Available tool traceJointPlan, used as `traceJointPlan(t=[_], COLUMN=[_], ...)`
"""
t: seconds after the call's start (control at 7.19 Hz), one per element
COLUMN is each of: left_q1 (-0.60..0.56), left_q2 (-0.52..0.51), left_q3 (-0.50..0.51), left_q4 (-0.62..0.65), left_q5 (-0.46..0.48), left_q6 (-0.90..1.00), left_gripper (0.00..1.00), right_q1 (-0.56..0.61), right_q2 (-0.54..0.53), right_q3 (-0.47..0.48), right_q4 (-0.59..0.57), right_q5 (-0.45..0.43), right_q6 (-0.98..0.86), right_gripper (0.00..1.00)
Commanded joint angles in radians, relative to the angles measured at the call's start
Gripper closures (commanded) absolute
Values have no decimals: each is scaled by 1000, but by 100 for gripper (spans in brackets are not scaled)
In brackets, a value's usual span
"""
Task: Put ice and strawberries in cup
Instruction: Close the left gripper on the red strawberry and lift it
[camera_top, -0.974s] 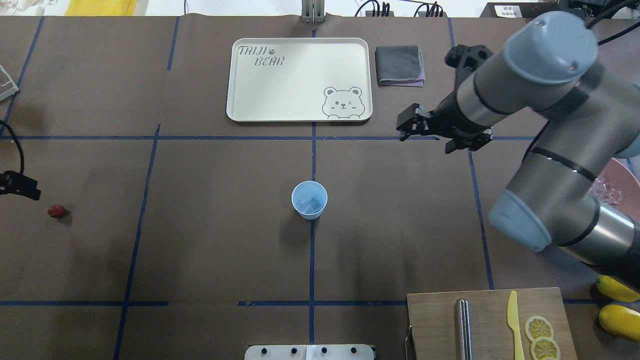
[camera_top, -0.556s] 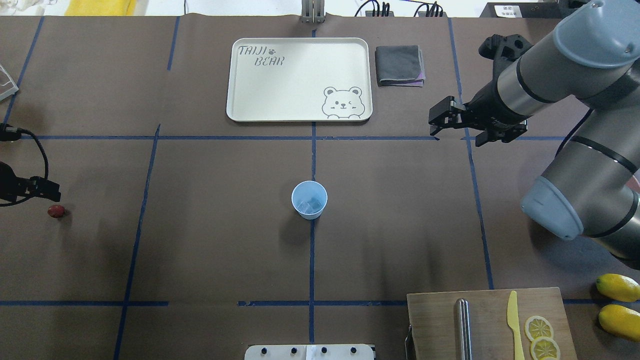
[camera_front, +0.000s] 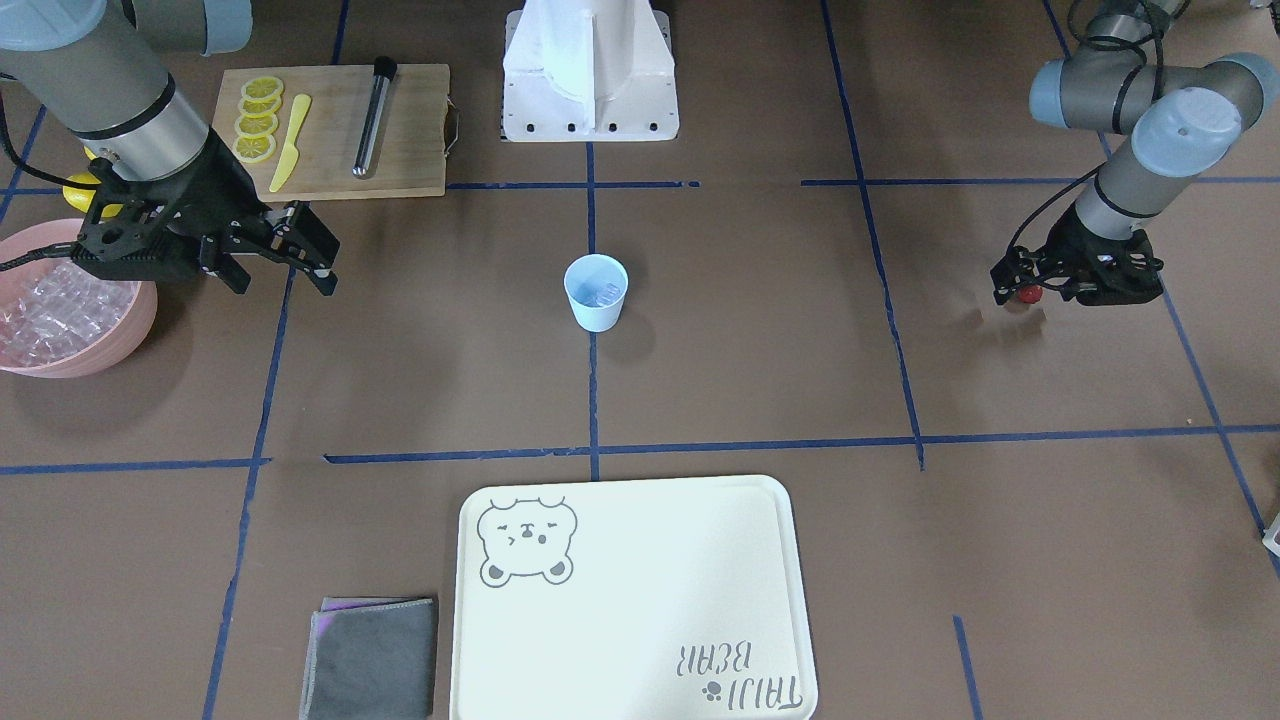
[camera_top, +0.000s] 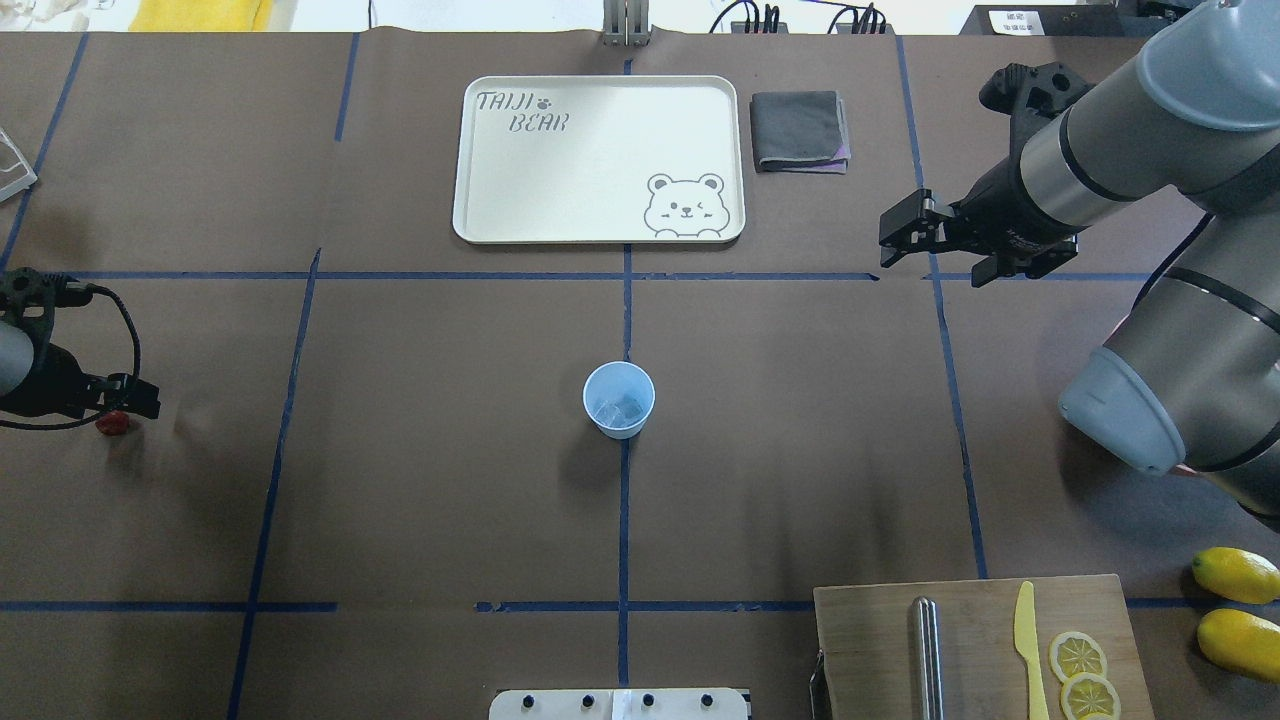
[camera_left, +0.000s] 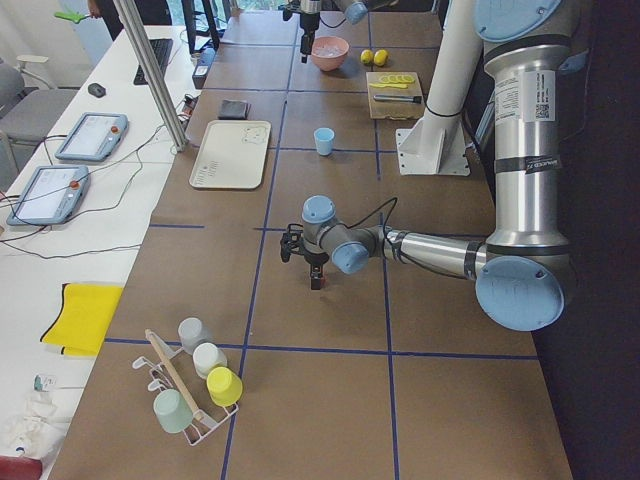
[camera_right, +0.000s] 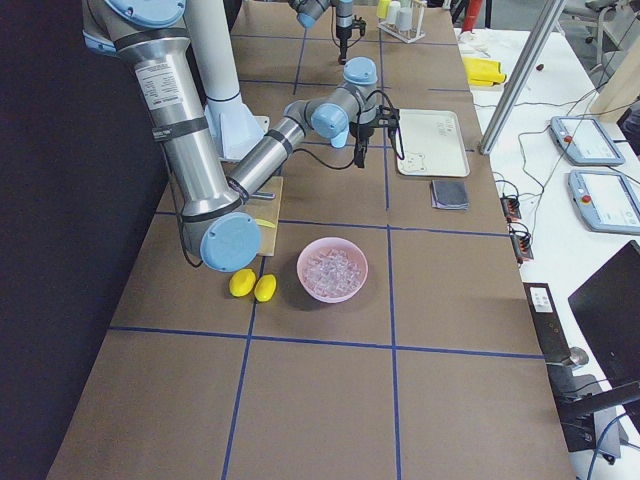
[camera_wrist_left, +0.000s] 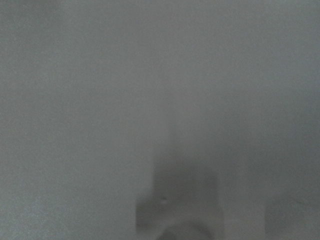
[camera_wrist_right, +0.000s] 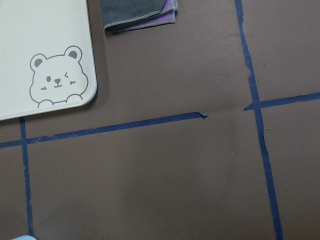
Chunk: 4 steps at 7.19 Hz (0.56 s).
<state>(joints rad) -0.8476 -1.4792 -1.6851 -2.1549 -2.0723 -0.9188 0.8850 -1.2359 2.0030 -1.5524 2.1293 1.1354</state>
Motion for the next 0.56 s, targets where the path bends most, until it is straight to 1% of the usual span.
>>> traceJointPlan(t=[0.0, 0.42], left_q1=[2, 4], left_q2=[0, 13], left_q3=[1, -13], left_q4=[1, 6], left_q5=[-2, -9], left_q6=[-15, -17], left_gripper=[18, 16], right_q1=[0, -1], right_q2=[7, 9], right_q3=[3, 2], right_q4=[-2, -2], right_q5=[1, 3], right_q6=[3, 10], right_gripper=[1, 1])
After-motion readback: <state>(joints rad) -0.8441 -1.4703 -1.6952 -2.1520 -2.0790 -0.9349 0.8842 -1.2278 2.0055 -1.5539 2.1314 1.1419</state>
